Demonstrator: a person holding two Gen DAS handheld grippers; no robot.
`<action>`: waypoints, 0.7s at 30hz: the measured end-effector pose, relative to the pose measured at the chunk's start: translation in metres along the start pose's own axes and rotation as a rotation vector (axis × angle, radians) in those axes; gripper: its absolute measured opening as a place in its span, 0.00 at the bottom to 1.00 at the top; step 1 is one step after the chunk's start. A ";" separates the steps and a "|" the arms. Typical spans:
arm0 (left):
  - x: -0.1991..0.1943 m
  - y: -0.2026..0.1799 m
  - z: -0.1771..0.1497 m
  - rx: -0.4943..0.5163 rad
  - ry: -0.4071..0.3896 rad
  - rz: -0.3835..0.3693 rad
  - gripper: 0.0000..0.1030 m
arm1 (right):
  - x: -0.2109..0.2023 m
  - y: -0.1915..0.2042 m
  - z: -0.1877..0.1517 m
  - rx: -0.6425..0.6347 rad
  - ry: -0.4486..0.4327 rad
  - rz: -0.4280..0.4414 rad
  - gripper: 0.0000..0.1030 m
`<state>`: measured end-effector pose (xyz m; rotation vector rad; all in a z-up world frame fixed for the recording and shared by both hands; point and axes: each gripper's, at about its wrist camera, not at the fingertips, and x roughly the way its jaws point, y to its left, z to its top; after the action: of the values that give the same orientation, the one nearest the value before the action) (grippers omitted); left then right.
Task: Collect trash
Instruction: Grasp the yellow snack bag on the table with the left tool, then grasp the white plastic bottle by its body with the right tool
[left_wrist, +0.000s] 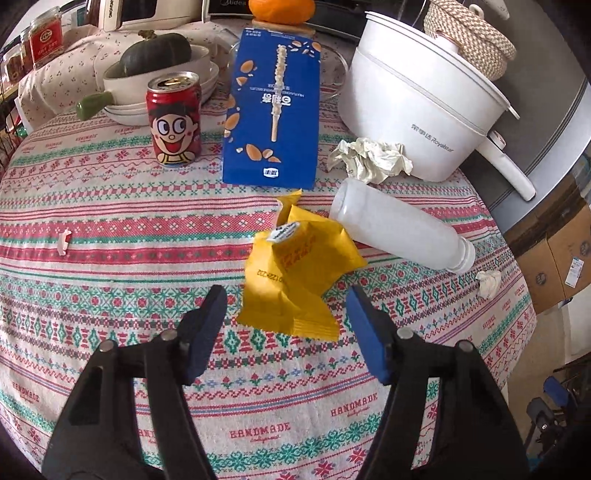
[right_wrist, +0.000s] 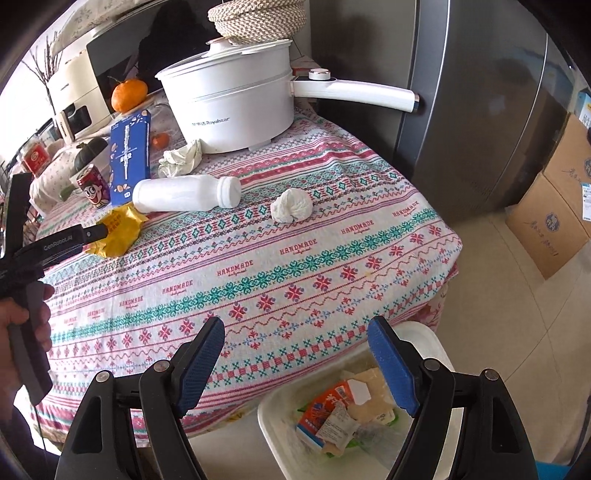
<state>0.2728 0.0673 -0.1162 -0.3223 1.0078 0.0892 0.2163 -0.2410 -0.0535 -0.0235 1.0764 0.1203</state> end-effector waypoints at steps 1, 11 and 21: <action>0.004 0.003 0.000 -0.023 0.009 -0.011 0.55 | 0.001 0.001 0.001 0.000 0.001 0.001 0.79; -0.002 0.000 -0.006 -0.036 0.027 -0.039 0.10 | 0.007 0.004 0.003 0.004 0.006 -0.012 0.79; -0.074 0.009 -0.009 0.070 -0.028 -0.048 0.06 | 0.026 0.028 0.036 -0.101 0.039 0.047 0.79</action>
<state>0.2237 0.0790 -0.0605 -0.2802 0.9726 0.0146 0.2567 -0.2085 -0.0583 -0.0919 1.1098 0.2169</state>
